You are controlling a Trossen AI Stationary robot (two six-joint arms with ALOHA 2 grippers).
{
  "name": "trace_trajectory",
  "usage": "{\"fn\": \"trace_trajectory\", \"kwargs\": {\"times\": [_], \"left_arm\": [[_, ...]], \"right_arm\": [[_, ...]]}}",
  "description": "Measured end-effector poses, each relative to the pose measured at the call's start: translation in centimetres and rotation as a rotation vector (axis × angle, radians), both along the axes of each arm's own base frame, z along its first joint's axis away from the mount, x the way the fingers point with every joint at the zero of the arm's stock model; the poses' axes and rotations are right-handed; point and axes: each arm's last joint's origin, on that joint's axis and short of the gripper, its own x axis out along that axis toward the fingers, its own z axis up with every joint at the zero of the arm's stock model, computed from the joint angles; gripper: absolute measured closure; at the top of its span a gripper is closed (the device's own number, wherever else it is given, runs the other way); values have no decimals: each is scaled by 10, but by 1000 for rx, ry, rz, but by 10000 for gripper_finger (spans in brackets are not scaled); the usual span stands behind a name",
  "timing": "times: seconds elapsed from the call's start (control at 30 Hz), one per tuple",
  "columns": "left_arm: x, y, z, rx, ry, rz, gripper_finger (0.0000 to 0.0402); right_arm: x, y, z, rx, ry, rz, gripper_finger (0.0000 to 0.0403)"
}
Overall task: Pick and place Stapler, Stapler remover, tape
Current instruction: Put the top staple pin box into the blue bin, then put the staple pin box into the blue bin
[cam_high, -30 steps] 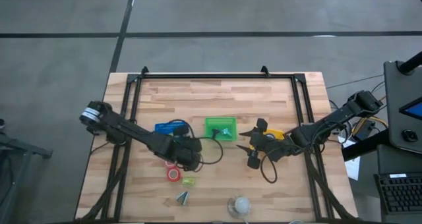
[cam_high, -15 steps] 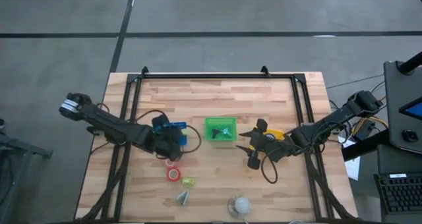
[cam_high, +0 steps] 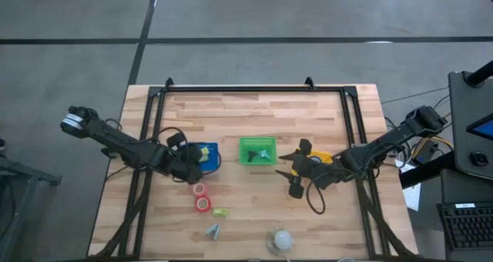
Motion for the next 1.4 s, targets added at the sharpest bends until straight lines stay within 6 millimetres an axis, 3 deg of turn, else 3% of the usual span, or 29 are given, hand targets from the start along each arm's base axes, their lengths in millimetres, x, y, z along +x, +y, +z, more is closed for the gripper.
{"fn": "trace_trajectory", "kwargs": {"times": [0.27,0.6,1.07,1.4], "left_arm": [[-1,0,-11,-26,-1,-6,264],[-1,-2,-17,-110,11,-39,270],[1,-2,-16,-125,-15,-37,224],[21,-11,19,-144,-148,-120,220]], "right_arm": [[0,0,0,-3,1,1,184],[0,0,-1,-4,3,1,184],[0,0,-1,-2,2,-1,184],[0,0,-1,-3,4,-2,184]]}}
